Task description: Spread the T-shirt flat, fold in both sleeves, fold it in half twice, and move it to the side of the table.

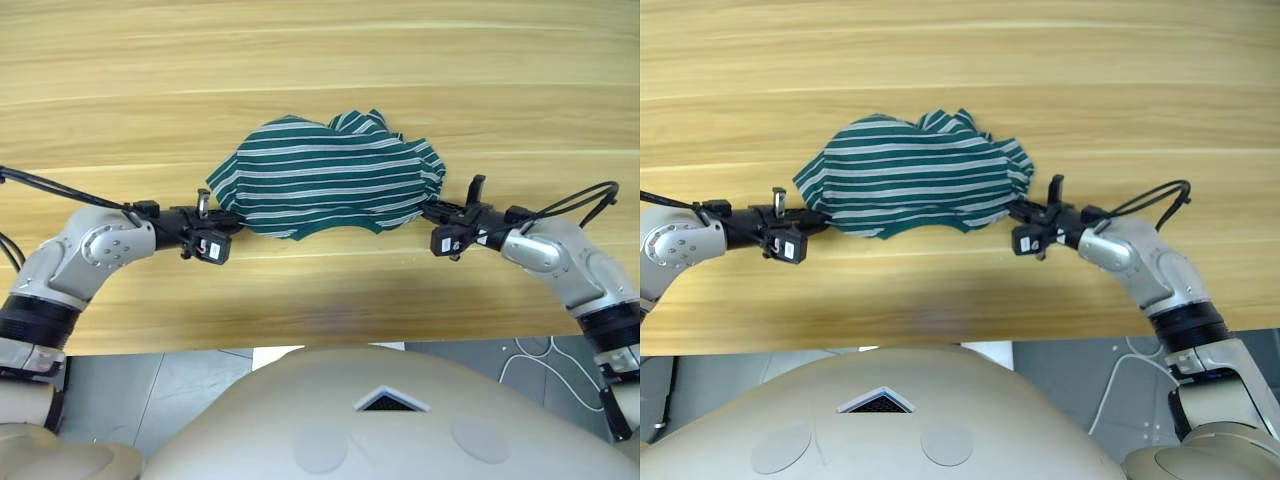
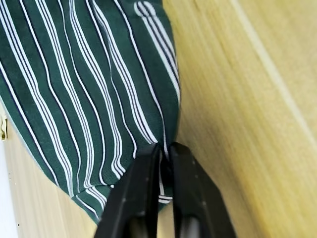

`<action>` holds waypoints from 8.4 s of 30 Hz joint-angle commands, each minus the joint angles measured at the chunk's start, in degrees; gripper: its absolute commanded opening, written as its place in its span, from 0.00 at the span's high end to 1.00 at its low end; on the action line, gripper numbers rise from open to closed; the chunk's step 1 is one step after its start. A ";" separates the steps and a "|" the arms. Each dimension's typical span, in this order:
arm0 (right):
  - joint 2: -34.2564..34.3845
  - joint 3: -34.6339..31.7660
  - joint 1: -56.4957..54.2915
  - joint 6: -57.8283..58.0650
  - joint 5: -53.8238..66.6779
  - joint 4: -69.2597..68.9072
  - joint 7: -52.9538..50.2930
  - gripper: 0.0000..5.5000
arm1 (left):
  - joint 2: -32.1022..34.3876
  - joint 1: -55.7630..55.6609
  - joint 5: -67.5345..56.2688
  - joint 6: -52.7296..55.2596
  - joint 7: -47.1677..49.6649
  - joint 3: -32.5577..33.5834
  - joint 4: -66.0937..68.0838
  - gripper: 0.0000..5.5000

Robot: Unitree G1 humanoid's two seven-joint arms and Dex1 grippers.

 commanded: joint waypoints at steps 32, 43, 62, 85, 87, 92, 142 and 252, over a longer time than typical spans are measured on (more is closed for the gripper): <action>-12.94 -11.09 -5.15 -8.37 12.54 7.29 14.62 1.00 | -3.27 -8.02 -18.66 -7.89 -23.11 10.43 15.36 1.00; 1.97 -14.89 -97.05 16.79 2.73 51.91 -41.16 1.00 | -7.75 -99.28 -15.91 16.87 38.02 20.30 59.41 1.00; 0.95 5.71 -23.05 -5.09 -1.88 31.63 -11.54 1.00 | -15.43 -24.68 1.38 -20.15 17.48 -5.19 53.24 1.00; -14.53 -12.74 18.88 -11.37 19.06 -5.77 3.62 0.83 | -2.23 3.88 -13.32 -9.79 1.70 1.52 8.43 1.00; -13.81 -12.48 18.85 -10.82 18.62 -6.54 4.45 0.78 | -2.79 4.55 -12.87 -9.32 0.23 0.38 6.58 1.00; -12.91 -12.64 19.20 -10.40 18.69 -7.55 5.99 0.63 | -2.84 6.03 -12.75 -7.53 -2.24 -0.25 4.07 0.87; -2.06 -11.54 15.60 -7.44 16.14 -6.92 6.23 0.12 | -7.25 -17.87 17.44 -7.11 20.08 -4.65 31.61 0.67; -3.34 -13.67 10.75 3.88 -0.08 5.18 -5.03 0.02 | -23.15 -18.83 16.13 -2.21 26.48 -8.51 18.63 0.19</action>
